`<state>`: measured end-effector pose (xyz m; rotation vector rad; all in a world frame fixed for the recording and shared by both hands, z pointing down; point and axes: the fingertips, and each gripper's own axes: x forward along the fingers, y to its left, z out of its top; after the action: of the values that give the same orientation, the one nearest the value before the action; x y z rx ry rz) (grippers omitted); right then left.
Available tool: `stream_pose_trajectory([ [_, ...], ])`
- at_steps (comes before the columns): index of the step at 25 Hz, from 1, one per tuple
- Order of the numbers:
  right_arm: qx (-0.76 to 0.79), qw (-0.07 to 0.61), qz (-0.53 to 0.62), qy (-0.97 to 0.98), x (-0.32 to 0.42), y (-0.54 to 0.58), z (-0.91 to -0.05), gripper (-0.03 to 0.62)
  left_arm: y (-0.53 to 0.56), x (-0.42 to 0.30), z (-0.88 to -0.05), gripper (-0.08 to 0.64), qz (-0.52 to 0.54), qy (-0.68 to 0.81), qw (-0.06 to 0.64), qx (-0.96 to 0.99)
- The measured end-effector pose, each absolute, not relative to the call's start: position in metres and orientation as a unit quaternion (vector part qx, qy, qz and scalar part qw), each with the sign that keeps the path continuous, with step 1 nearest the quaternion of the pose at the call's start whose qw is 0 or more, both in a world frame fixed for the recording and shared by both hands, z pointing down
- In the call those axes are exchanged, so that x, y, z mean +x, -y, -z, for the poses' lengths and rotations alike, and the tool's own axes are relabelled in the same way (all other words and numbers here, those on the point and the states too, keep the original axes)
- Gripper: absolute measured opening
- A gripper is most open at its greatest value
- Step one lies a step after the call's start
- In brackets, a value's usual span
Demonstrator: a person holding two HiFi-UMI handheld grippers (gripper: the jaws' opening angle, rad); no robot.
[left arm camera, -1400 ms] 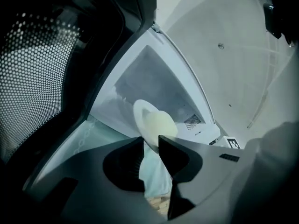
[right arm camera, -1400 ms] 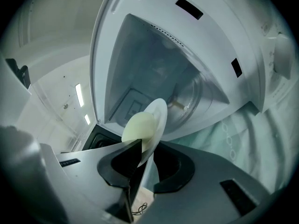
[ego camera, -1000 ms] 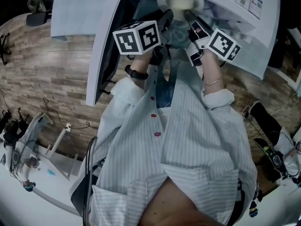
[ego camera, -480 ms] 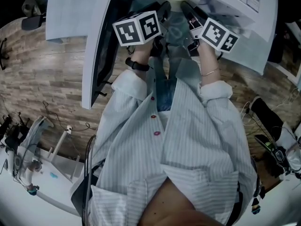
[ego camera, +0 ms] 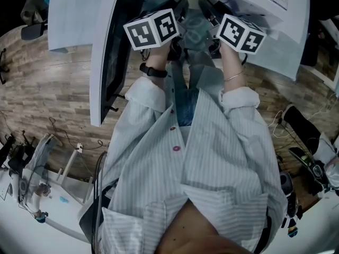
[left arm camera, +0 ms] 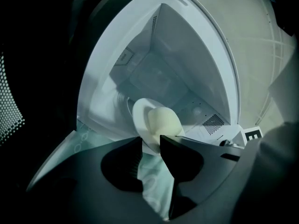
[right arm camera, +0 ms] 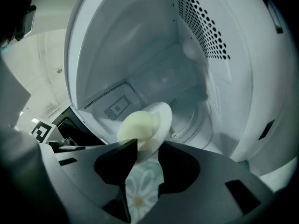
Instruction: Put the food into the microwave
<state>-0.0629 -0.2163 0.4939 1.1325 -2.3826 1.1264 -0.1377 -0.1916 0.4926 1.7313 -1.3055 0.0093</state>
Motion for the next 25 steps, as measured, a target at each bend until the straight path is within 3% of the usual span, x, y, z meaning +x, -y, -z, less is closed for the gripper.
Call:
stream_pose_trajectory([
  [12,0.399,0.125,-0.405,0.813,-0.073,0.232,-0.502,0.152,0.209,-0.150,-0.496,0.114,-0.020,0.542,0.454,0.707],
  [25,0.422,0.171,-0.331,0.827,-0.075,0.249,-0.505,0.179,0.223,-0.155,-0.505,0.121,-0.035,0.551,0.445,0.705],
])
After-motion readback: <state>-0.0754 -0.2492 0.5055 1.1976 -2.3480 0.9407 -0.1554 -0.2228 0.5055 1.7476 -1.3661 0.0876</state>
